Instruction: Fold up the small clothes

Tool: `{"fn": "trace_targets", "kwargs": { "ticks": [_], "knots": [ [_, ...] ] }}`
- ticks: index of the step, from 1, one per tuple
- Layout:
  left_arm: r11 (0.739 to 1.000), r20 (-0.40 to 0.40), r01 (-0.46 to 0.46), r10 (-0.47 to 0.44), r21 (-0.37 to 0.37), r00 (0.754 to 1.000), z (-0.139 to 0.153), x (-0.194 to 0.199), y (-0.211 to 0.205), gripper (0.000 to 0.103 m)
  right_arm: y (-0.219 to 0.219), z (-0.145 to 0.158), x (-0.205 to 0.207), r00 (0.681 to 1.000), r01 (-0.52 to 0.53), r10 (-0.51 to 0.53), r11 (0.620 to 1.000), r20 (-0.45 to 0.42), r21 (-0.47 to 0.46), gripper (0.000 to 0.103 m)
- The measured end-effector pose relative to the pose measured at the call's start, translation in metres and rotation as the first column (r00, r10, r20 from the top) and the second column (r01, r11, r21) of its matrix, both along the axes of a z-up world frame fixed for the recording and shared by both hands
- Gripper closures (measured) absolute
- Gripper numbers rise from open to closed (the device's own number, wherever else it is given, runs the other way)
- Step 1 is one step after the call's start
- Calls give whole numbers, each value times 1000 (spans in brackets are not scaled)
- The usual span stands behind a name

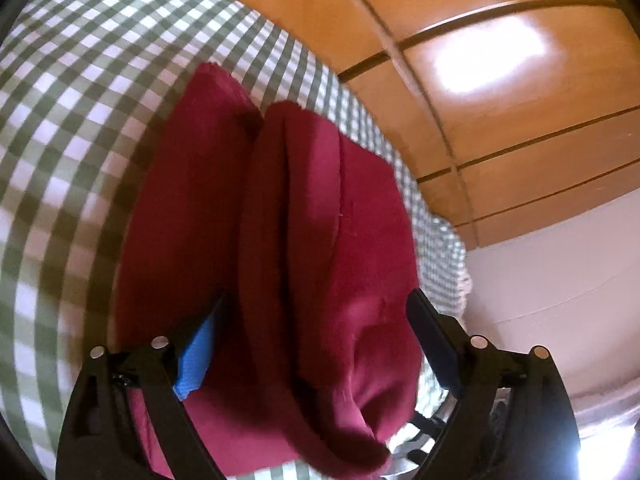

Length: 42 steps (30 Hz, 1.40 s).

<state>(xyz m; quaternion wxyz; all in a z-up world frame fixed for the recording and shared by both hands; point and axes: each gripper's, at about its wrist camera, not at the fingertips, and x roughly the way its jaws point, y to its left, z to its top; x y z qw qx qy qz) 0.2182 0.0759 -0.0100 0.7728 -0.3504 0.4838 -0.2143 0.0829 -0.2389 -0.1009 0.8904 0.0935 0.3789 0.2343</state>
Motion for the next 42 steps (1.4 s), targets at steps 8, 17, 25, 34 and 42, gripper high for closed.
{"fn": "trace_targets", "kwargs": {
  "ticks": [8,17,25,34,42],
  "knots": [
    [983,154,-3,-26,183,988,41,-13,-14,82,-11,-7,9,998,53,-52,998,-20,23,32],
    [943,211,-82,13,322,977,52,-42,26,83,6,2,3,1000,-1,1,999,6,35,41],
    [926,170,-100,39,364,985,19,-47,38,82,69,41,22,985,-123,118,992,124,27,55],
    [843,191,-178,91,507,977,8,-62,32,51,120,-11,32,980,-165,182,969,79,-186,58],
    [747,259,-234,85,622,962,21,-71,15,47,95,9,37,982,-179,185,977,45,-113,41]
  ]
}}
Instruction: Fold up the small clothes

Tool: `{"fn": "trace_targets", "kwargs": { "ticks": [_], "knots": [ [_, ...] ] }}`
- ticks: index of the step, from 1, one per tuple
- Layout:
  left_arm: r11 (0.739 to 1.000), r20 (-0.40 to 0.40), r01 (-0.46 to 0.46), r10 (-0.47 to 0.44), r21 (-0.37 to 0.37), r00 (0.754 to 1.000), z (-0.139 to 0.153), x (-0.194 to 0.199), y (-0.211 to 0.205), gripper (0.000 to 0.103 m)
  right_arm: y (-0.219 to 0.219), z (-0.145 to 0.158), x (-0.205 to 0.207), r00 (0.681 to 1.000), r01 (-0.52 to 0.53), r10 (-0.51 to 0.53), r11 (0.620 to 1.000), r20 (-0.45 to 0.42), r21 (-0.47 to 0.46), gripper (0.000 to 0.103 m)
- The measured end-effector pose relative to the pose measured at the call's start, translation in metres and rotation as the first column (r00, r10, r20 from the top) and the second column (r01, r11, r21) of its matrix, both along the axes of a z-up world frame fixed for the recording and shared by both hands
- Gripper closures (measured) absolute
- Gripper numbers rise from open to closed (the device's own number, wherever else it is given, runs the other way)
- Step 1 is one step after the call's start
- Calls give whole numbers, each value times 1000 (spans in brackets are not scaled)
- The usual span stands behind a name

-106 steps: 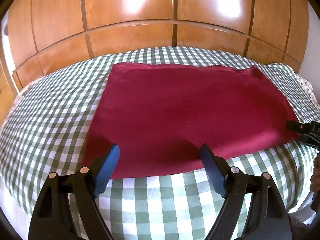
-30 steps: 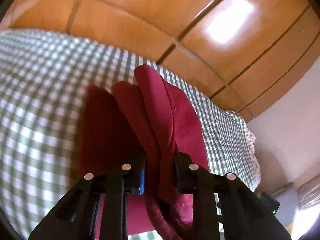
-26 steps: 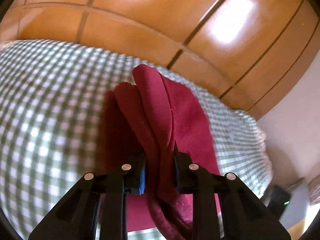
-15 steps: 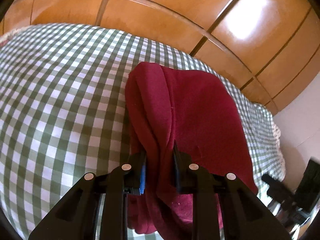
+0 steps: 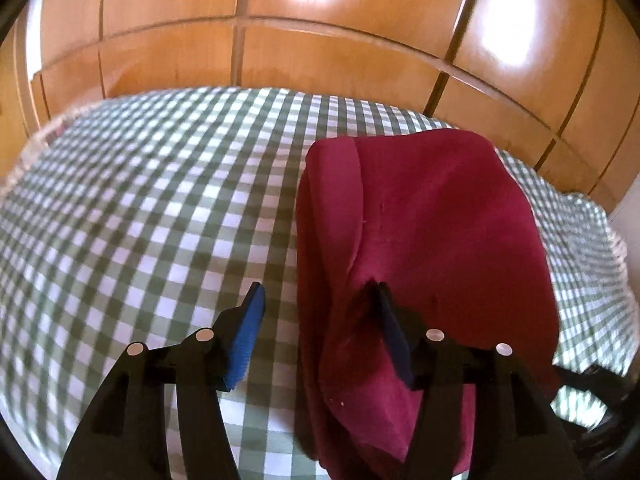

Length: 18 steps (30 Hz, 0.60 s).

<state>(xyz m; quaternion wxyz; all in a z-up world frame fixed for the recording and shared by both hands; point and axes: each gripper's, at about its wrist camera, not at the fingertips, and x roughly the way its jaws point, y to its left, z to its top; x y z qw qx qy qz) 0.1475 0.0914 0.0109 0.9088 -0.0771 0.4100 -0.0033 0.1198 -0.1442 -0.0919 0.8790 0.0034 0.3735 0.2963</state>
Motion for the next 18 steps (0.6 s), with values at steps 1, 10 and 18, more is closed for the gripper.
{"fn": "trace_targets", "kwargs": {
  "ticks": [1,10,18],
  "knots": [
    [1000,4,0,0,17,1000,1,0,-1,47,-5,11,0,1000,14,-15,1000,17,27,41],
    [997,25,7,-9,77,1000,2,-4,-4,47,16,68,73,995,47,-52,998,88,51,41],
    [997,25,9,-11,71,1000,1,-5,-7,47,46,61,123,999,39,-38,999,35,-22,41]
  ]
}}
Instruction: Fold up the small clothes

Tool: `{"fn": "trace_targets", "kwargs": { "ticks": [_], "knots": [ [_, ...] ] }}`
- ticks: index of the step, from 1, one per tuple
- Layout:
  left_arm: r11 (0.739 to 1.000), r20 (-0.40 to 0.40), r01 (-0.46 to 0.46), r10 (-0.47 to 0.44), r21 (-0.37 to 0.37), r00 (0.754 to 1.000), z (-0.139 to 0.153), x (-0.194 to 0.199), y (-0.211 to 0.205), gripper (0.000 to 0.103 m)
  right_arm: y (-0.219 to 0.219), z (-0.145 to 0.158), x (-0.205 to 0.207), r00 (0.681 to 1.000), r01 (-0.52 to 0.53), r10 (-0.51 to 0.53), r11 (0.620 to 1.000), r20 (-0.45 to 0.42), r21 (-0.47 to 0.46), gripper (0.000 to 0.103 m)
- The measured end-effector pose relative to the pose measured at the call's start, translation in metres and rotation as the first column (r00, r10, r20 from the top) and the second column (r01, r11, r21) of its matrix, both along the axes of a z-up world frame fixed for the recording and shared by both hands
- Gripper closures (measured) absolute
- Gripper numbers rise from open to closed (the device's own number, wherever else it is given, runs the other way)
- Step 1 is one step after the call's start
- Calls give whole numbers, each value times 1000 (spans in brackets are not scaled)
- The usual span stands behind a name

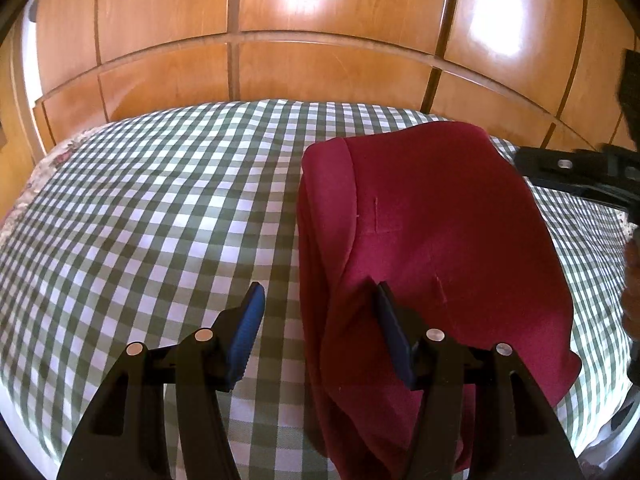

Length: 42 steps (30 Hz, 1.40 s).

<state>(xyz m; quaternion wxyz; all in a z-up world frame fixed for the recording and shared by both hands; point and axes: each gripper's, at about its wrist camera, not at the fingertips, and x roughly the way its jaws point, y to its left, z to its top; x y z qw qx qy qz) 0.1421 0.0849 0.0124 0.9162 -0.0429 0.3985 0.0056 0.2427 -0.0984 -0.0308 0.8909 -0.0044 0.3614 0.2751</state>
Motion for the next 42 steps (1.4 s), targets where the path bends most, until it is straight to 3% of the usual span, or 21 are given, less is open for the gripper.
{"fn": "trace_targets", "kwargs": {
  "ticks": [7,10,21,28,31,35,39,42],
  "knots": [
    [1000,1,2,-2,-5,1000,-1,-1,2,44,12,-29,38,996,38,-43,997,-77,-69,40],
    [1000,0,-1,1,-16,1000,-2,-1,3,44,15,-36,41,996,40,-46,996,-72,-79,39],
    [1000,1,-5,5,-23,1000,-5,-2,5,42,9,-9,13,1000,1,-1,1000,-12,2,36],
    [999,-3,3,-3,-38,1000,-9,-1,7,39,34,-45,37,999,-4,-4,986,-49,-165,27],
    [998,-10,-1,0,-69,1000,-12,1,12,38,23,-32,30,999,-10,6,996,-39,-91,26],
    [993,-1,8,-8,-120,1000,-15,1,18,38,-15,-23,16,999,15,-12,998,-49,67,14],
    [975,-10,6,-9,-220,1000,-22,2,31,33,-46,-46,10,989,48,-23,984,-149,171,14],
    [945,-17,14,-21,-328,1000,-31,6,43,33,-56,-74,12,963,47,25,964,-268,260,15]
  ]
}}
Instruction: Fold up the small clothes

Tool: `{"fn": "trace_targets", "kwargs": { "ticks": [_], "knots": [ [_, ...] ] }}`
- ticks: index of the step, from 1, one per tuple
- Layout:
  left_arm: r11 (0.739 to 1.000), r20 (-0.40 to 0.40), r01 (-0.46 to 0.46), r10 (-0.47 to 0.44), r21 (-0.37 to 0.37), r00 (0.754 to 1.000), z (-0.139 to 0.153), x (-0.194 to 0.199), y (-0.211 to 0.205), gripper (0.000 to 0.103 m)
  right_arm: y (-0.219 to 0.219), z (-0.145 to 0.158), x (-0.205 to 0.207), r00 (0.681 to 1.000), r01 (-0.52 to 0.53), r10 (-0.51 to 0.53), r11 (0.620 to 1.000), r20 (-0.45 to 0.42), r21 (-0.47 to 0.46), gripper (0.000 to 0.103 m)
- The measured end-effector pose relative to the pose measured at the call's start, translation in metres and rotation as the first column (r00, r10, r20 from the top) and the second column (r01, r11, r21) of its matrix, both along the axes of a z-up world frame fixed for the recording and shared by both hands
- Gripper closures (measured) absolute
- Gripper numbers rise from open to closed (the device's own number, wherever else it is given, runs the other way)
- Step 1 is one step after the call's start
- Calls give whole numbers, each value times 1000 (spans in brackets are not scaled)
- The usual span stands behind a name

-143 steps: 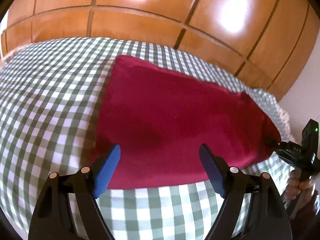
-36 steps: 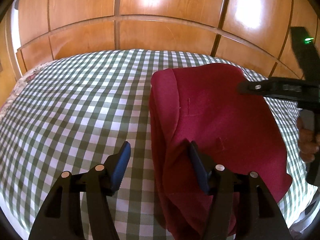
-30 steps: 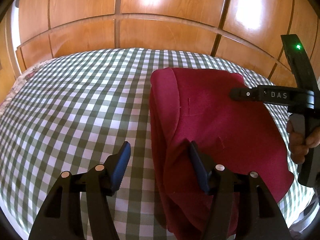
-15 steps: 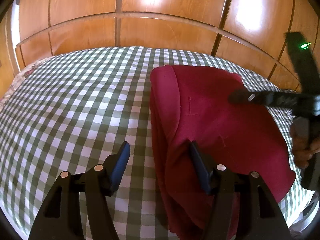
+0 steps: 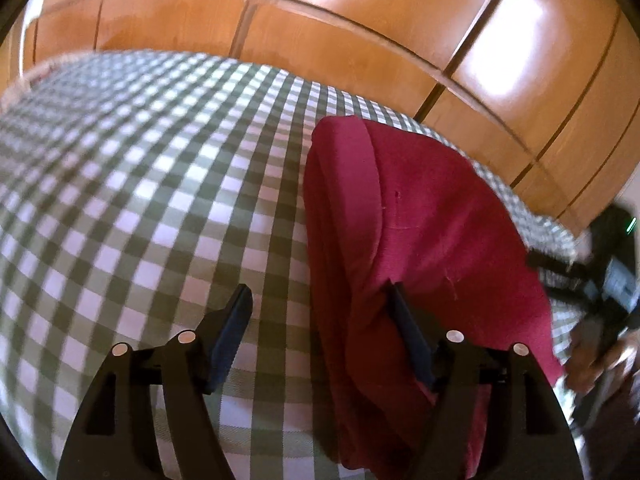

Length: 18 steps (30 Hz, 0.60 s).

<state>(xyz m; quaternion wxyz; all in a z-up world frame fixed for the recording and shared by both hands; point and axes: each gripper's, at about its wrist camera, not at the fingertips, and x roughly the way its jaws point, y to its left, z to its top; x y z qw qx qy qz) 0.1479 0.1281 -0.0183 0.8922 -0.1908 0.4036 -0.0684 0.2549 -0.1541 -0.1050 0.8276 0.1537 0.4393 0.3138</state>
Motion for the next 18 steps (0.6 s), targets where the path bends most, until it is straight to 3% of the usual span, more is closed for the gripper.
{"fn": "trace_targets", "kwargs": {
  "ticks": [4,6,8,10,13,18],
  "knots": [
    [997,7,20,-20,-69,1000,-6,2,6,34,6,-23,5,996,-23,35,990,-82,138,29],
    [992,7,39,-38,-122,999,-9,3,8,39,13,-24,6,997,-18,29,990,-77,140,35],
    [975,12,70,-69,-210,998,-12,5,9,55,19,-19,0,998,-20,26,994,-53,111,49],
    [960,21,106,-104,-259,994,-11,4,2,61,27,-6,-10,1000,-26,26,997,-1,66,56],
    [962,43,155,-149,-226,988,-1,3,-24,61,37,15,-27,996,-33,30,999,84,43,60],
    [931,73,275,-266,-238,961,22,15,-80,61,-13,49,-57,982,33,-49,995,181,92,60]
  ]
}}
